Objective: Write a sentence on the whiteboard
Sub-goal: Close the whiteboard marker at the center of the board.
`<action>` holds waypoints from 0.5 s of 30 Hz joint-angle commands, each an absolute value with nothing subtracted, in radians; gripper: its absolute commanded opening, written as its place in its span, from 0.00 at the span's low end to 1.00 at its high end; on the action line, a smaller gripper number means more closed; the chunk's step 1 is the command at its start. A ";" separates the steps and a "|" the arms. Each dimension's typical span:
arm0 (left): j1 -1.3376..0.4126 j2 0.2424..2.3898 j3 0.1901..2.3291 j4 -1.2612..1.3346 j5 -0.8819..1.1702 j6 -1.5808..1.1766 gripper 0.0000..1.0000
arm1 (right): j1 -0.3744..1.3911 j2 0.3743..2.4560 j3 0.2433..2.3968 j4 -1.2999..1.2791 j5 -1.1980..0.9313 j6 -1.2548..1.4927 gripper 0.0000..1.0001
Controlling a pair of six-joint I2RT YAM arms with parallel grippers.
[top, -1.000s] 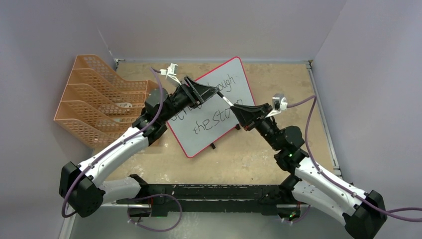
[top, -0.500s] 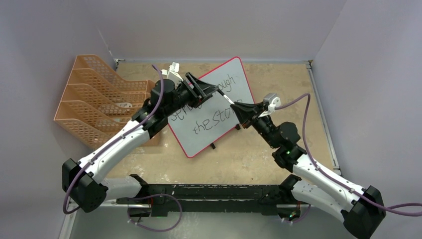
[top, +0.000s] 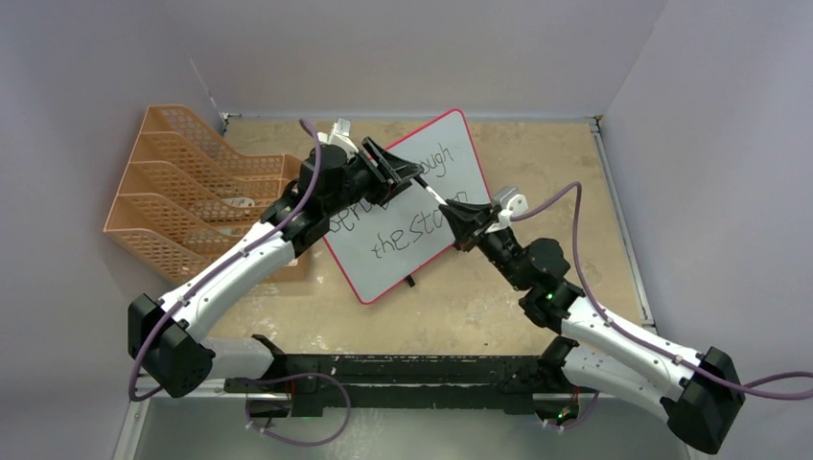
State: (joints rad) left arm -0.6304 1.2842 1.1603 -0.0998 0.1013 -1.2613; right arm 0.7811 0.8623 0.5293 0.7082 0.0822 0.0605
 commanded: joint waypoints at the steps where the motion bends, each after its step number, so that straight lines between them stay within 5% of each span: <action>1: -0.628 1.293 1.212 -0.096 0.098 -1.276 0.46 | 0.829 0.868 0.584 0.747 0.171 -0.030 0.00; 10: -0.628 1.315 1.220 -0.107 0.103 -1.287 0.31 | 0.886 0.883 0.590 0.754 0.247 -0.084 0.00; 15: -0.627 1.319 1.209 -0.088 0.114 -1.301 0.12 | 0.917 0.892 0.586 0.767 0.278 -0.107 0.00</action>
State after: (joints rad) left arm -0.6304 1.3155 1.1725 -0.1234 0.1009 -1.2827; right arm 0.8940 0.8913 0.5396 0.7052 0.2230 -0.0616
